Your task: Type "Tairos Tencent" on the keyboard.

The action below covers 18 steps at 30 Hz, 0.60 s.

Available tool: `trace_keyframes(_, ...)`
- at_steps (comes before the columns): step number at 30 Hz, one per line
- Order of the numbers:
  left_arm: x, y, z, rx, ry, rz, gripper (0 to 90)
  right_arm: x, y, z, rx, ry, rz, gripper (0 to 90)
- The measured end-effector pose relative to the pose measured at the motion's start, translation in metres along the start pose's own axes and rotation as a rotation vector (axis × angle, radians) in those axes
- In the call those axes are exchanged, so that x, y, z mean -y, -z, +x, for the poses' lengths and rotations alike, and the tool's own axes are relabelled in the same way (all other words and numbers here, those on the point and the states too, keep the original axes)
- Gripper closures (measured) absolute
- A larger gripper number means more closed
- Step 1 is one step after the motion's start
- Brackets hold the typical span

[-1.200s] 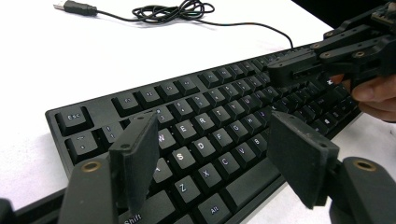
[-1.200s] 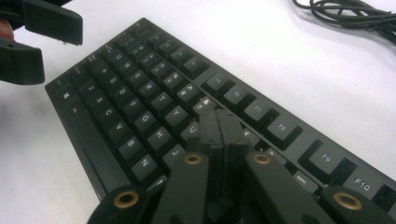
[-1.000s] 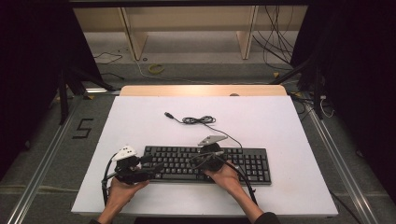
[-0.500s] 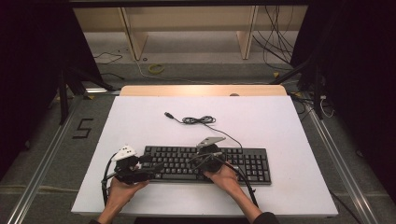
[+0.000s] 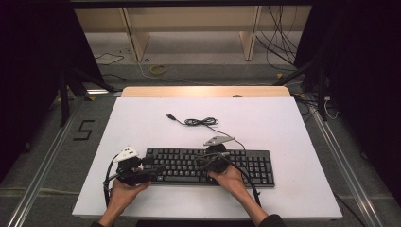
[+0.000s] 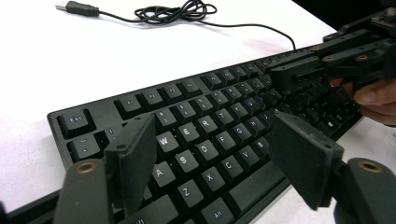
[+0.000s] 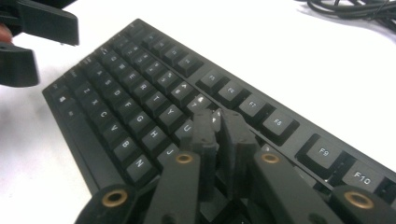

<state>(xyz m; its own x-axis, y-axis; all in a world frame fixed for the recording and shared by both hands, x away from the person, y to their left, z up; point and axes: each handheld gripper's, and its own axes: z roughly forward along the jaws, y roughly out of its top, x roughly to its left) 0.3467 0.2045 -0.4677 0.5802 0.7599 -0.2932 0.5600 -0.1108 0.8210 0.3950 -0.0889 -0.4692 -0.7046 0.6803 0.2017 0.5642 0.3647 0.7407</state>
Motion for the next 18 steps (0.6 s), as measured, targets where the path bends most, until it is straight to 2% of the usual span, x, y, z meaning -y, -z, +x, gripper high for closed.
trace_keyframes(4,-0.002,-0.002,0.001,-0.002,-0.002,0.009,36.1,0.000,0.006,0.002,-0.010,0.004,-0.014,77.8)
trace_keyframes(11,-0.009,-0.007,-0.001,-0.008,-0.014,0.037,48.0,0.004,0.017,0.002,-0.030,0.006,-0.033,56.7)
trace_keyframes(15,-0.012,-0.012,-0.004,-0.005,-0.031,0.063,56.9,0.007,0.023,0.002,-0.048,-0.001,-0.038,52.2)
trace_keyframes(18,-0.013,-0.017,-0.006,0.002,-0.056,0.080,63.1,0.009,0.027,0.001,-0.045,0.001,-0.043,48.1)
